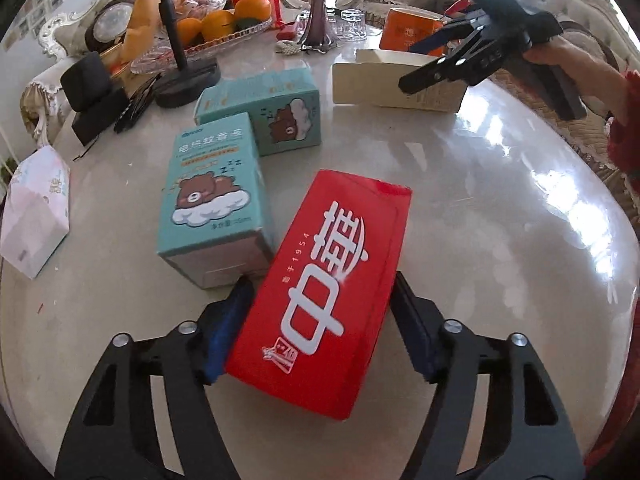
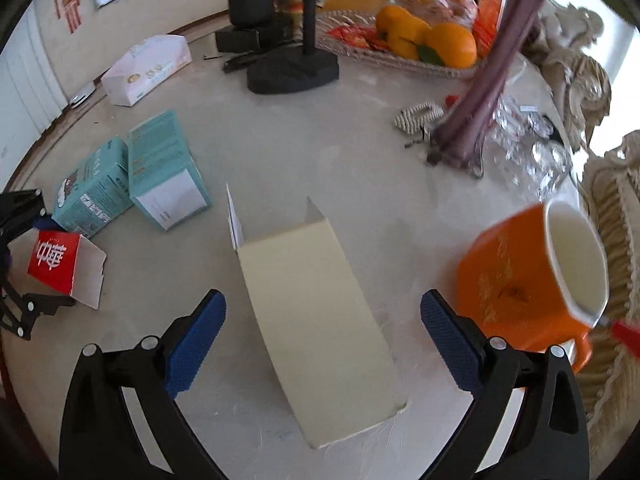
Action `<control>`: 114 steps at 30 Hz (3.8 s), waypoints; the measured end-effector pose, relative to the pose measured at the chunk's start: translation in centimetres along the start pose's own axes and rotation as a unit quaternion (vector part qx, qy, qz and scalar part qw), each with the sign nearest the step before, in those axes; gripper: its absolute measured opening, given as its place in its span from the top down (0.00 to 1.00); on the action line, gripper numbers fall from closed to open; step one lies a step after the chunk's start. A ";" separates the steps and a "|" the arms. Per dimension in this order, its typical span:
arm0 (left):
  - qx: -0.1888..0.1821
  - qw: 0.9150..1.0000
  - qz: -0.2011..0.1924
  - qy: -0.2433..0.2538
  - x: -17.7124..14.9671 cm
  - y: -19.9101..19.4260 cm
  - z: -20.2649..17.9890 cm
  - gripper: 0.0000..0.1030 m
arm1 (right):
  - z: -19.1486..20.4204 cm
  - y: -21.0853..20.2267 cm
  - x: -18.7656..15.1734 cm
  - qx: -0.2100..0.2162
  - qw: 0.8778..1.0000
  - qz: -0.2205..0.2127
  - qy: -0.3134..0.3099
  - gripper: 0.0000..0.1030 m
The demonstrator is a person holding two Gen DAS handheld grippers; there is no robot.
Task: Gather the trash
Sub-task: 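Grasp the red box with the left gripper while the right grasps the cream box, then carry the red and cream boxes over the wastebasket and open both grippers, then raise both open grippers from the wastebasket back toward the table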
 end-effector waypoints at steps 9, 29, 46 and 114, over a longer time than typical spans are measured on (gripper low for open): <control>-0.046 0.998 -0.027 -0.036 -1.5 -1.3 -1.9 0.47 | 4.1 -1.7 -2.3 0.023 0.999 0.010 0.032 0.57; -0.079 0.989 -0.114 -0.058 -23.8 -14.3 -18.5 0.46 | 22.9 -23.6 -28.6 0.166 0.944 -0.127 0.256 0.57; -0.008 0.989 0.013 -0.148 -38.5 -1.0 -21.4 0.46 | 34.5 -12.1 -38.7 0.075 0.960 0.038 0.269 0.57; 0.137 0.976 -0.132 -0.111 -1.2 -5.8 -1.0 0.16 | 10.9 -15.9 -14.5 -0.040 0.971 -0.180 0.155 0.09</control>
Point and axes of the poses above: each gripper's, at about its wrist camera, not at the fingertips, and y roughly the way its jaws point, z to its left, x to its top, the point moved 4 cm from there along y, roughly the way its jaws point, and after that the axes turned 14 degrees about -x, right-handed, at the moved point
